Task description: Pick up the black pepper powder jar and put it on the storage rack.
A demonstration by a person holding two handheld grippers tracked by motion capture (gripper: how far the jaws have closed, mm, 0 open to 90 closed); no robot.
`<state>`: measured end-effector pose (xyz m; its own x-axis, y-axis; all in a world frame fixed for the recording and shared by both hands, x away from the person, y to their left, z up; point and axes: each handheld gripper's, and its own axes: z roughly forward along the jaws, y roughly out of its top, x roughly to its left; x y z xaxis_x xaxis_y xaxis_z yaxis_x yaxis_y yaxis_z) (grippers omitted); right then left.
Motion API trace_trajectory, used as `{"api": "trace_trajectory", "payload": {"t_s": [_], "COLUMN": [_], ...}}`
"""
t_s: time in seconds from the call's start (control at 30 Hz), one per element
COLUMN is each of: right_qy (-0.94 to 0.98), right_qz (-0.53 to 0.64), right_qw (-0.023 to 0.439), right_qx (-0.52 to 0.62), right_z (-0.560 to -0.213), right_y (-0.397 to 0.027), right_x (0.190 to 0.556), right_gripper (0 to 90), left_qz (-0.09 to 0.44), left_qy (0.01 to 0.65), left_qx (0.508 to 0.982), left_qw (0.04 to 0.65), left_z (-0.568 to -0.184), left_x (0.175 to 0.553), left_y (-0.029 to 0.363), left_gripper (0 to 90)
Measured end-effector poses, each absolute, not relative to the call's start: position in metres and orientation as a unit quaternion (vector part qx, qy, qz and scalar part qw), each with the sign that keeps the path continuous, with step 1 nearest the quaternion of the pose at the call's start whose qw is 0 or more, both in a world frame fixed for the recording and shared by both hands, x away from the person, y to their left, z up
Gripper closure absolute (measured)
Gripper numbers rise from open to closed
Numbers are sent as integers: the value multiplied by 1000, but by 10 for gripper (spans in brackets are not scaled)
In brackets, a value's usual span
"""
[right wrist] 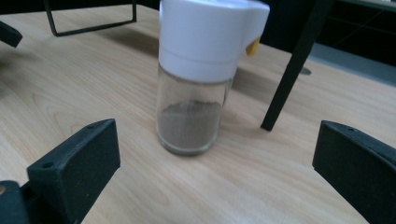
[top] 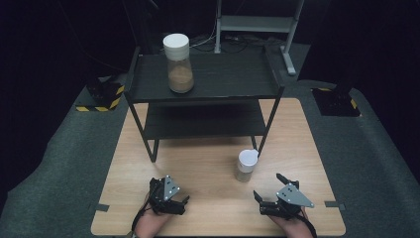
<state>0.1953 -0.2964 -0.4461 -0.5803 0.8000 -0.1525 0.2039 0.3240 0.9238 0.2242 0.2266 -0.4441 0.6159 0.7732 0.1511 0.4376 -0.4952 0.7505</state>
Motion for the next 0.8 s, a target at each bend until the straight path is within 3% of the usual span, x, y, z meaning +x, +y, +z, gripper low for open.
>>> {"api": "trace_trajectory", "payload": {"t_s": [0.8], "right_qy": [759], "right_qz": [475], "right_qw": [275], "right_qx": [349], "right_z": [-436], "right_y": [-273], "right_x": [242], "right_gripper": [0], "left_qz": [242], "left_qy": [362], "left_qx": [832], "left_qw": [344], "left_z": [-444], "left_x": [225], "left_y": [226], "left_gripper": [13]}}
